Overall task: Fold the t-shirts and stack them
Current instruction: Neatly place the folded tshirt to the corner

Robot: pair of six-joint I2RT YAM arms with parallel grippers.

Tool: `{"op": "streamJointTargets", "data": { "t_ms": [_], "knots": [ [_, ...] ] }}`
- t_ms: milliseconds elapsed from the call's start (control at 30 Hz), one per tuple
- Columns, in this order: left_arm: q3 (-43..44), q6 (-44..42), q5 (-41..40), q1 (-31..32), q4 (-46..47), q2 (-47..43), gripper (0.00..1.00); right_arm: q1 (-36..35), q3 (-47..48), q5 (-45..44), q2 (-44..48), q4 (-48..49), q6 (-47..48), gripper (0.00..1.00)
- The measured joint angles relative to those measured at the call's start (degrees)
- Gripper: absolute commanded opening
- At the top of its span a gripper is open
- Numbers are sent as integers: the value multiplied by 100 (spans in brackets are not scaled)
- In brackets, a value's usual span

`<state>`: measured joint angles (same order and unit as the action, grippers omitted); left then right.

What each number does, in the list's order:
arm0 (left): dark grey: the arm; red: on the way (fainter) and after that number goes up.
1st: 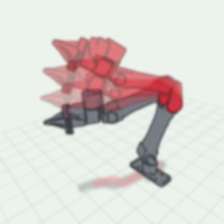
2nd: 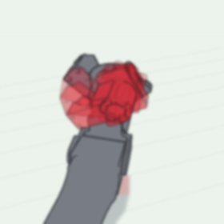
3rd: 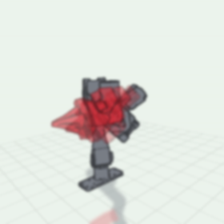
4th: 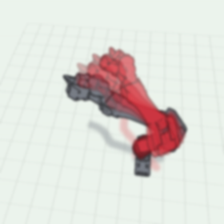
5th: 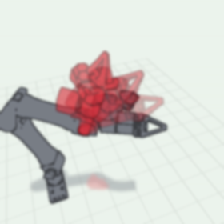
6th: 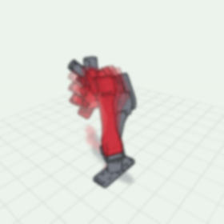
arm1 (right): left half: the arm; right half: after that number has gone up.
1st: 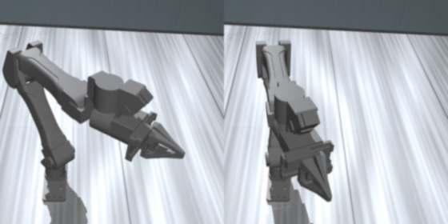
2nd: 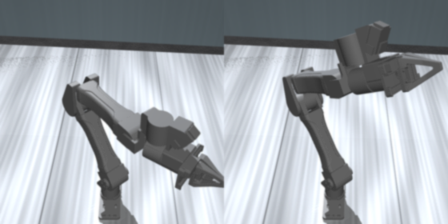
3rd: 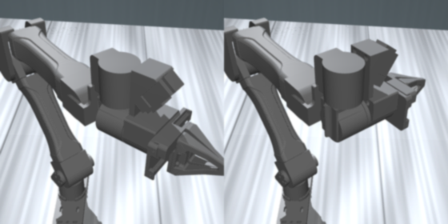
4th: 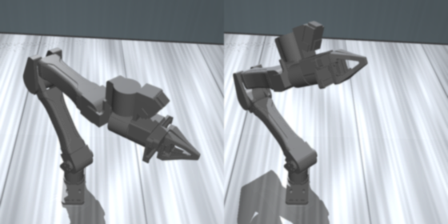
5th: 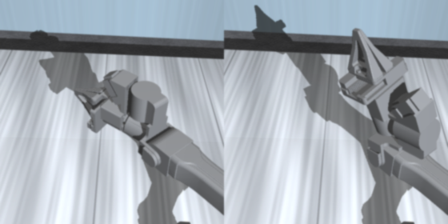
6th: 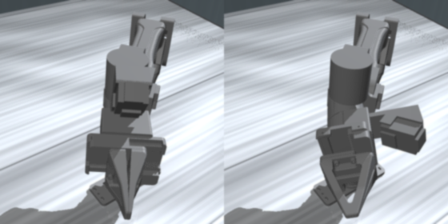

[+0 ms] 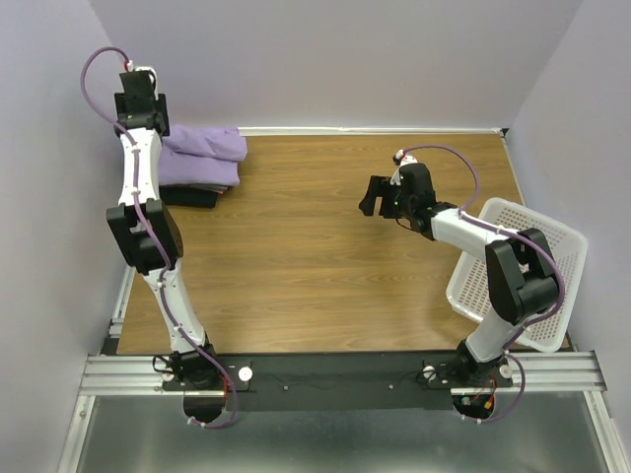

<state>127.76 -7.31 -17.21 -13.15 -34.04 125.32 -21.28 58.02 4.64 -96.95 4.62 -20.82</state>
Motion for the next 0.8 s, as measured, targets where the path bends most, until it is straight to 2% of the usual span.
{"op": "streamJointTargets", "data": {
  "t_ms": [200,367,467,800],
  "knots": [
    [-848,251,664,299,455,-627,70,0,0,83,0,0,-2,91],
    [-1471,271,1207,1104,874,-754,70,0,0,144,0,0,-2,92],
    [-1561,319,1558,1464,938,-579,69,0,-13,181,28,0,-4,92],
    [-1558,568,1720,1456,1036,31,68,0,-37,216,153,0,-4,92]
  ]
}}
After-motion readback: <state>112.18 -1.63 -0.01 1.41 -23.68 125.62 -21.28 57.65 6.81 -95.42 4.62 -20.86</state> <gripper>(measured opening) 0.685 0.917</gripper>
